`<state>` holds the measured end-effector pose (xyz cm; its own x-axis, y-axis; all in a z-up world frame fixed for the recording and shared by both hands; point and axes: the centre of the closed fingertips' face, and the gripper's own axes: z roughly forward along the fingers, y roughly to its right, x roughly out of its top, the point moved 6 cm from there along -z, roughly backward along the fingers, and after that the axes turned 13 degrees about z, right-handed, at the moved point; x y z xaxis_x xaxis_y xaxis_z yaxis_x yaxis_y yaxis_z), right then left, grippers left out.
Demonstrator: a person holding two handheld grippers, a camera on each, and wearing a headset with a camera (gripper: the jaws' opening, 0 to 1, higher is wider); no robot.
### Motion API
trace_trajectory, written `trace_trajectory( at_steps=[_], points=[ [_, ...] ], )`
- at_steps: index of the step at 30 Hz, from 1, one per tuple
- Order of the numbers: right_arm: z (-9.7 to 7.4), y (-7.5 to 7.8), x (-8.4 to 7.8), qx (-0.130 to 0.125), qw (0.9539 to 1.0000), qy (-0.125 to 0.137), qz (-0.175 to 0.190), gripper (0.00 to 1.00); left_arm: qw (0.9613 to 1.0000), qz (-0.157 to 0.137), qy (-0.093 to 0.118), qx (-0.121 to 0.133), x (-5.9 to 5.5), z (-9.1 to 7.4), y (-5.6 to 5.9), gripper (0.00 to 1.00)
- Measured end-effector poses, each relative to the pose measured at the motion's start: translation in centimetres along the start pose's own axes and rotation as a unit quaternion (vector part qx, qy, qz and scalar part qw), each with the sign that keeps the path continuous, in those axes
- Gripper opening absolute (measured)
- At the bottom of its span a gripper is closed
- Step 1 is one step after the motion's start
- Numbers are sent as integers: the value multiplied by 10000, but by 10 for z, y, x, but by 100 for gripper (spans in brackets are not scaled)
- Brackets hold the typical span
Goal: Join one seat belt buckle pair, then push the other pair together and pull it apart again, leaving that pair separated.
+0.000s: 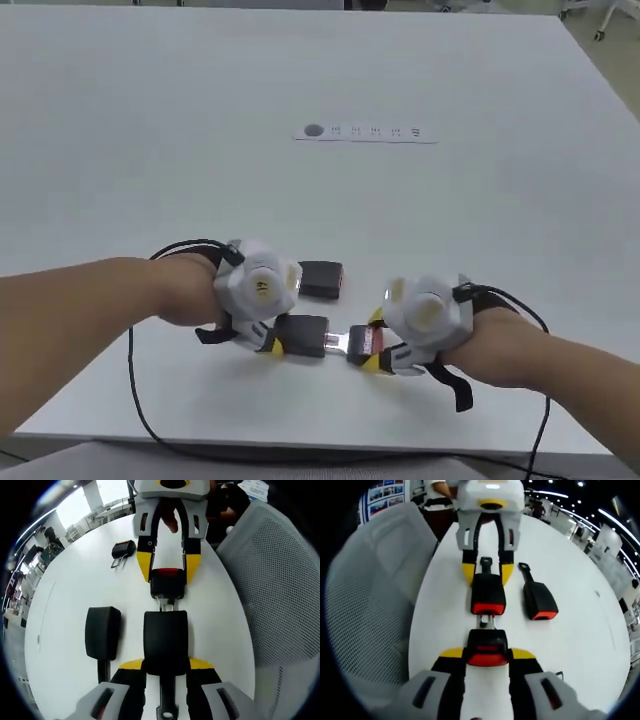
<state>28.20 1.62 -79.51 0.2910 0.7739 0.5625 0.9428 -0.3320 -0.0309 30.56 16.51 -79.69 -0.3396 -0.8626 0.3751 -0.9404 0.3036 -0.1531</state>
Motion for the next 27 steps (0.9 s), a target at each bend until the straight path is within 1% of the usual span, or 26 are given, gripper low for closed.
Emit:
trace_trajectory(
  at_steps=[2,4,11,15,17,21,25,27],
  points=[
    [2,0,1,9,10000,19,8,32,10000,28,-24,-17,1,0,0,32],
    [1,0,1,-11,10000,-17,66,32,10000,15,-43,-39,1,0,-1,32],
    [2,1,4,39,9998,-18,171,30,9999,46,-8,-143,1,1,-2,31],
    [4,2,7,72,9998,-45,158,30,9997,76,-88,-225,3,2,-3,31],
    [5,2,7,87,9998,-20,176,30,9996,64,-108,-245,2,2,-3,31],
    [8,0,11,121,9997,91,211,30,9997,34,-50,-257,1,2,-3,31],
    [12,0,15,151,9996,130,201,29,9997,88,-45,-244,1,2,-2,31],
    [13,0,16,177,9994,155,250,29,9997,94,-47,-237,1,2,-2,31]
  ],
)
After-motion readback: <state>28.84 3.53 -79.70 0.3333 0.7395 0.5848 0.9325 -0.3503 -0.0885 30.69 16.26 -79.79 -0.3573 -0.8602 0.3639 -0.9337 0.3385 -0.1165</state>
